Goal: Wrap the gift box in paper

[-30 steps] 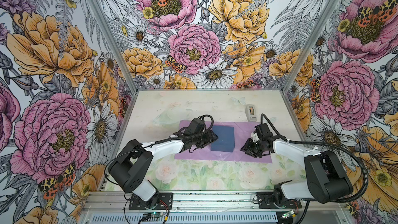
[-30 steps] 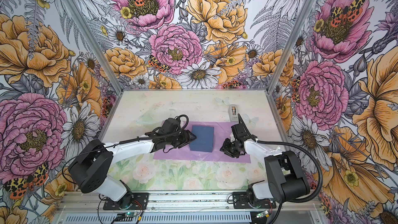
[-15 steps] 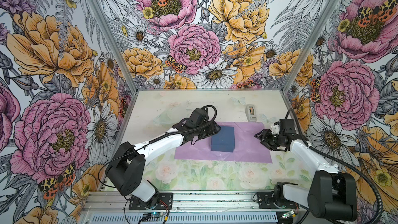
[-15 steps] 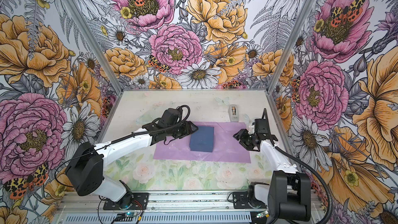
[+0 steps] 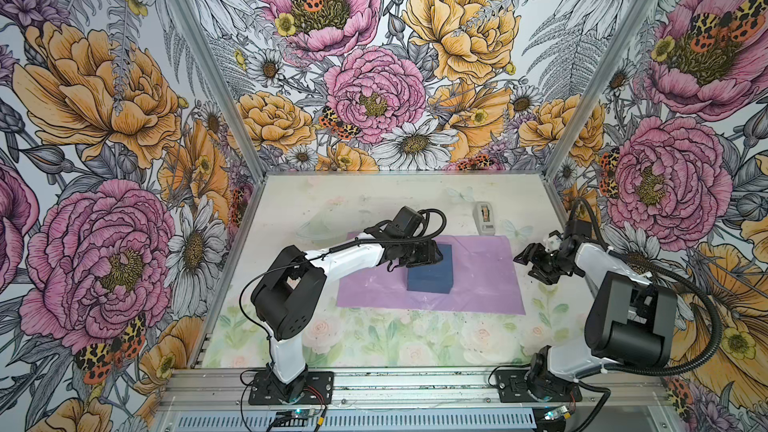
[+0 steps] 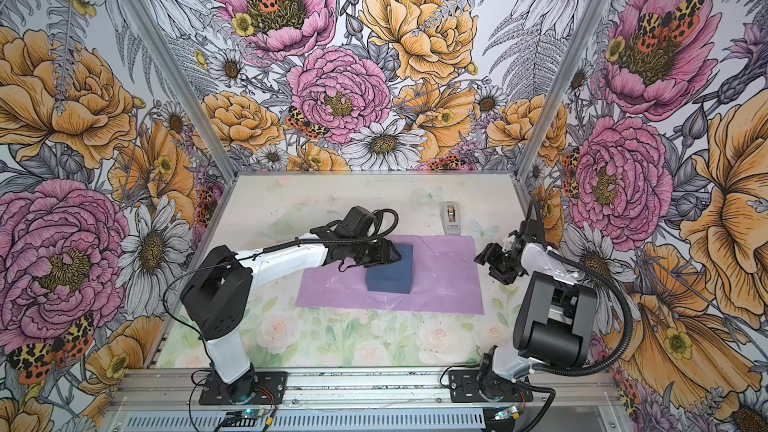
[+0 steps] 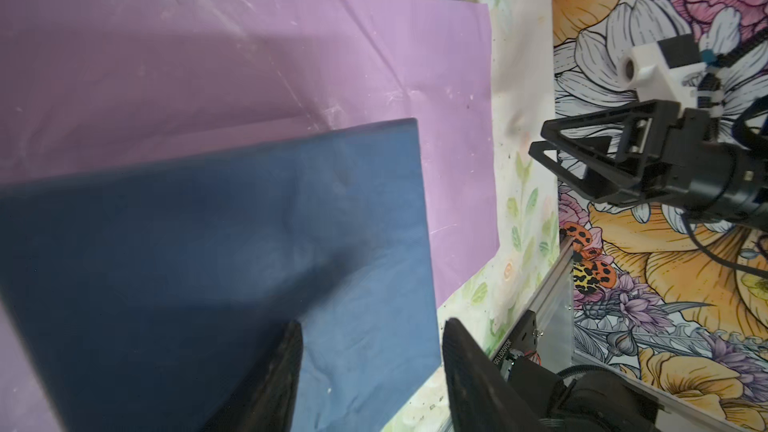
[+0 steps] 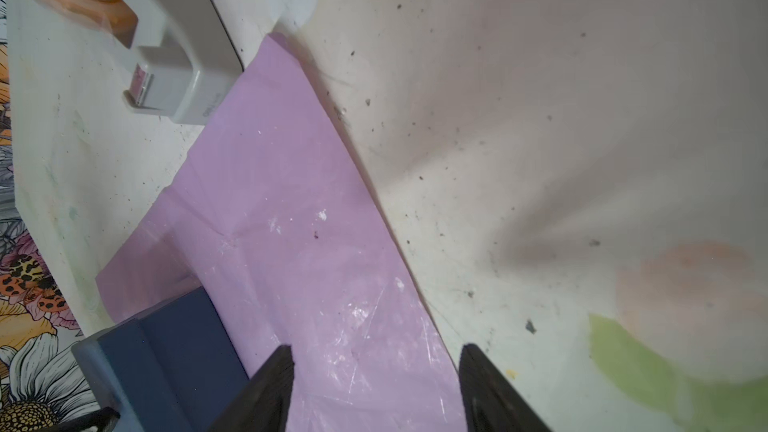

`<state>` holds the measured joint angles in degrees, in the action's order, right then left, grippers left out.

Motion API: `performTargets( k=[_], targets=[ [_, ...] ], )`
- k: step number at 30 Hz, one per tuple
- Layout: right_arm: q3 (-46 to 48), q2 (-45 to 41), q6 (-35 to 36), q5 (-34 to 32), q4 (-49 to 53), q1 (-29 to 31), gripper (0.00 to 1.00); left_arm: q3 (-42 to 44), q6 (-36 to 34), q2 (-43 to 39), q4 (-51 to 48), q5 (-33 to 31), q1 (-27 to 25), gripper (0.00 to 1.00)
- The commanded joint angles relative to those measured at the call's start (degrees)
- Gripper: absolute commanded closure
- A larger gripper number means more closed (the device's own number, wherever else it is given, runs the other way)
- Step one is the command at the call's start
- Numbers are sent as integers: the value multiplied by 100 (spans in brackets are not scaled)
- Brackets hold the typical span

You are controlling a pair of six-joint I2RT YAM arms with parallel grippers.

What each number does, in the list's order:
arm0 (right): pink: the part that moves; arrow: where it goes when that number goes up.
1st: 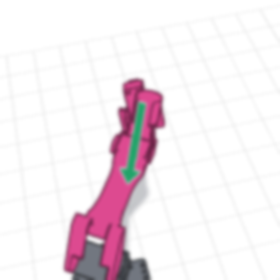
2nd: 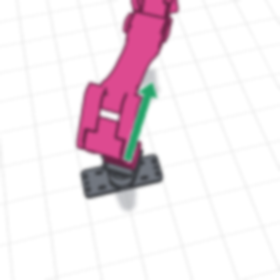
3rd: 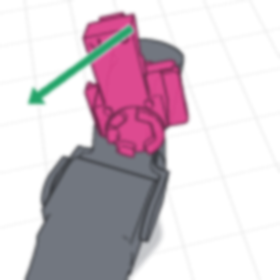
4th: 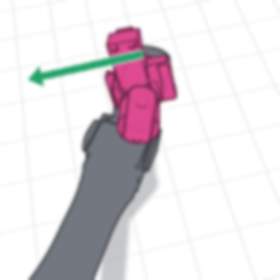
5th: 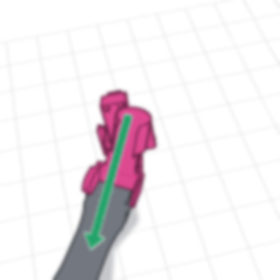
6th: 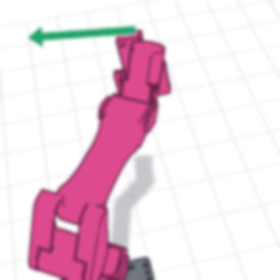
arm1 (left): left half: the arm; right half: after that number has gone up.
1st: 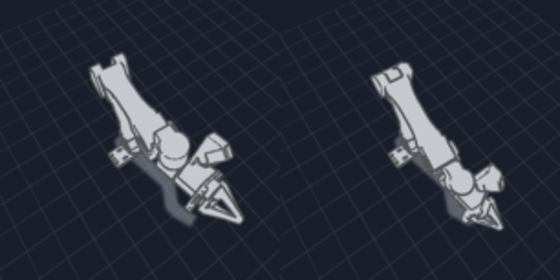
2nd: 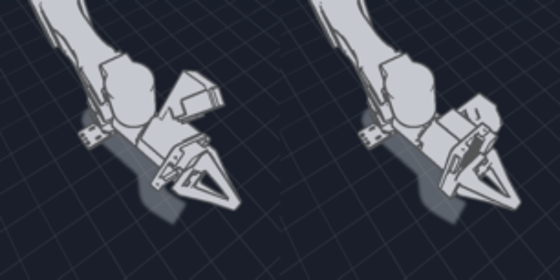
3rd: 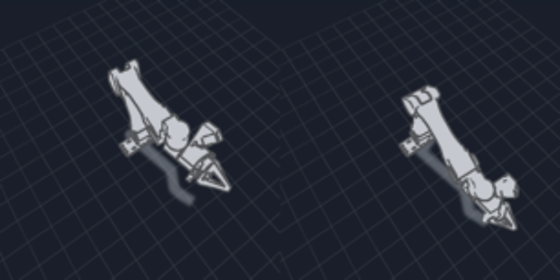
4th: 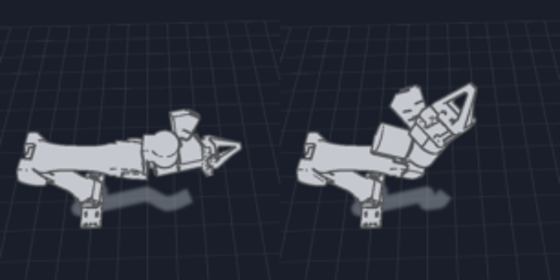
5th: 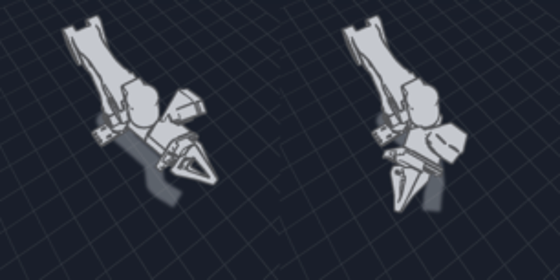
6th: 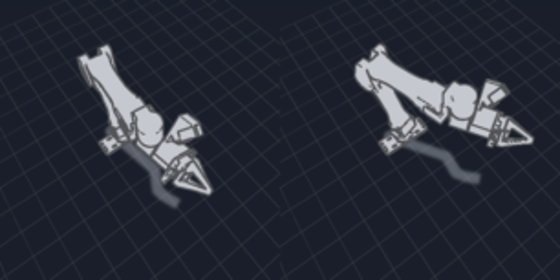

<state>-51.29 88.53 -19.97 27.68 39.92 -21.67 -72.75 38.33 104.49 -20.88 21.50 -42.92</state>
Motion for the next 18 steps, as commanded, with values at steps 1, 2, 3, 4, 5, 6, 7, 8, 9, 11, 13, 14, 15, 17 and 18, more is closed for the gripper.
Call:
performTargets(
  k=[1,2,3,4,5,6,7,8,9,11,13,14,15,17,18],
  targets=[
    [-134,229,259,-110,185,47,35,-47,-185,-71,-67,119,71,44],
    [-148,288,274,-142,233,56,35,-38,-190,-73,-66,114,68,44],
    [-159,343,282,-164,282,62,35,-24,-186,-73,-72,108,74,44],
    [-155,380,291,-188,305,71,35,-22,-177,-77,-73,112,77,45],
    [-160,440,303,-169,324,83,35,-26,-178,144,-65,114,83,44],
    [-162,504,321,-127,323,108,35,-20,-168,151,-65,117,77,44],
    [-183,554,331,-66,323,133,35,-20,-168,174,-59,129,81,44],
    [-205,645,371,28,323,175,35,-23,-168,185,-64,136,82,44],
    [-239,730,388,125,325,221,35,-20,-174,189,-64,131,78,44],
    [-310,885,438,301,315,306,35,-20,-175,212,-65,134,81,45],
    [-402,1012,517,449,306,347,35,-16,-176,212,-65,132,82,45],
    [-465,1068,537,490,306,356,35,4,-176,211,-58,114,84,45],
    [-523,1112,568,535,301,364,35,15,-165,213,-45,114,89,45],
    [-599,1148,678,702,249,371,35,30,-159,237,-30,119,95,45],
    [-641,1174,703,748,223,374,35,33,-151,239,-17,120,90,45]
  ],
)
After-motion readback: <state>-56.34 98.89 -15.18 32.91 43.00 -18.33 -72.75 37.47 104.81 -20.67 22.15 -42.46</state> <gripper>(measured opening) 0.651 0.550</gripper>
